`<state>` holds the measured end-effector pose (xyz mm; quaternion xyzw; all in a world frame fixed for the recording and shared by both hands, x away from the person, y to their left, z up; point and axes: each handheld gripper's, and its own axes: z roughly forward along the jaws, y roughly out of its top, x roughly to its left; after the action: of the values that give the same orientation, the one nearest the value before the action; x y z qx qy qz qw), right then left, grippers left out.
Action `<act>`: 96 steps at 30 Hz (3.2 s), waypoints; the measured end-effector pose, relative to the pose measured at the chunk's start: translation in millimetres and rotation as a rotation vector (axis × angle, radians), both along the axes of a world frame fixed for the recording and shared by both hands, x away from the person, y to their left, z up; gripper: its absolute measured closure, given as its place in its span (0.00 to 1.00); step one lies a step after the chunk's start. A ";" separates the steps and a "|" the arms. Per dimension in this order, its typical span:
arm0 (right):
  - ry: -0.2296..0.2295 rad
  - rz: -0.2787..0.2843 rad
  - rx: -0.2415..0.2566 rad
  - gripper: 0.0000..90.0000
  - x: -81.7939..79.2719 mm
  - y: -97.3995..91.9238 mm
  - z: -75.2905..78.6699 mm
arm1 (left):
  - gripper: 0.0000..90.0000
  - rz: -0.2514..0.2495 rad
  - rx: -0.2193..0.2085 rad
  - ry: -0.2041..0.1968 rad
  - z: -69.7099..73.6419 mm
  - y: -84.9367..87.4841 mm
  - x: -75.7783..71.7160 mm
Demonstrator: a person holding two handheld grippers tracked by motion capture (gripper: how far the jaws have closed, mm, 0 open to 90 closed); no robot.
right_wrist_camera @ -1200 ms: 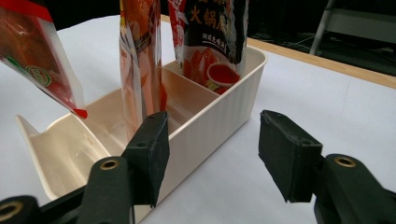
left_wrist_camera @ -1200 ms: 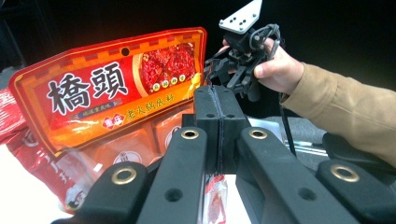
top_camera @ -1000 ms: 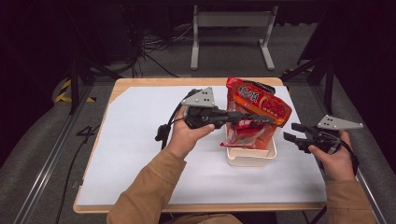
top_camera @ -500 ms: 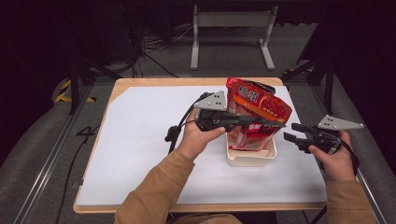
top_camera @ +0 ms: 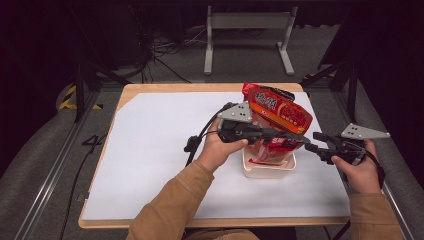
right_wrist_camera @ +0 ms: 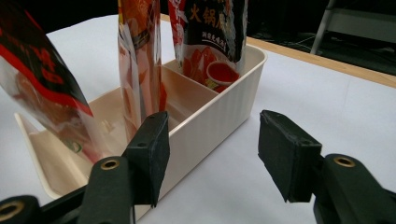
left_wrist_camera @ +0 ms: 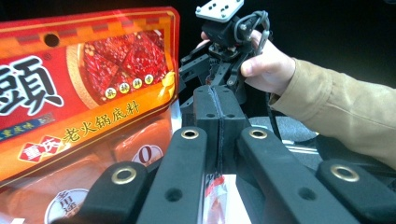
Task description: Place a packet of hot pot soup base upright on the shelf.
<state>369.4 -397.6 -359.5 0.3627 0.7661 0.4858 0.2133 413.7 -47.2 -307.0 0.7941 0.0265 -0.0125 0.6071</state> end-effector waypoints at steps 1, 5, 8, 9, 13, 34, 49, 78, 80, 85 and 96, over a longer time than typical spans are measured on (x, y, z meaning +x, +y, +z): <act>0.000 0.000 0.002 0.48 0.2 -0.3 -0.2 | 1.00 -0.003 0.003 0.000 -1.7 -1.4 0.1; 0.001 -0.001 0.001 0.49 0.2 -0.5 -0.6 | 1.00 -0.001 0.005 0.005 -7.9 -4.9 1.1; 0.001 0.000 0.000 0.48 0.5 -0.5 -0.9 | 1.00 0.002 0.007 0.009 -12.6 -6.5 2.6; 0.002 0.000 0.001 0.48 0.4 -0.3 -1.0 | 1.00 0.003 0.011 0.010 -14.4 -6.9 2.9; 0.002 0.000 0.003 0.48 0.5 -0.8 -1.2 | 1.00 0.005 0.016 0.014 -20.0 -7.7 4.1; 0.017 -0.001 -0.001 0.48 2.7 0.3 -4.5 | 1.00 0.021 0.038 0.066 -40.7 9.6 11.3; 0.021 0.010 0.002 0.48 7.5 5.0 -5.4 | 0.66 0.095 0.007 0.098 -45.2 39.1 11.3; 0.009 0.019 -0.003 0.40 13.0 12.6 -4.8 | 0.28 0.375 0.082 0.078 -32.1 147.6 -23.2; 0.013 0.017 -0.002 0.40 12.3 12.6 -5.4 | 0.27 0.396 0.095 0.078 -34.4 156.5 -25.6; 0.013 0.009 0.000 0.40 9.5 10.4 -7.9 | 0.21 0.456 0.101 0.073 -39.3 177.9 -32.1; 0.007 0.000 0.008 0.38 6.7 6.6 -13.6 | 0.18 0.559 0.102 0.134 -67.6 220.4 -41.0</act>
<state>376.1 -391.0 -373.0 0.3654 0.7650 0.4873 0.2092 372.7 173.2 -374.6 0.7828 0.2847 0.1041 0.5434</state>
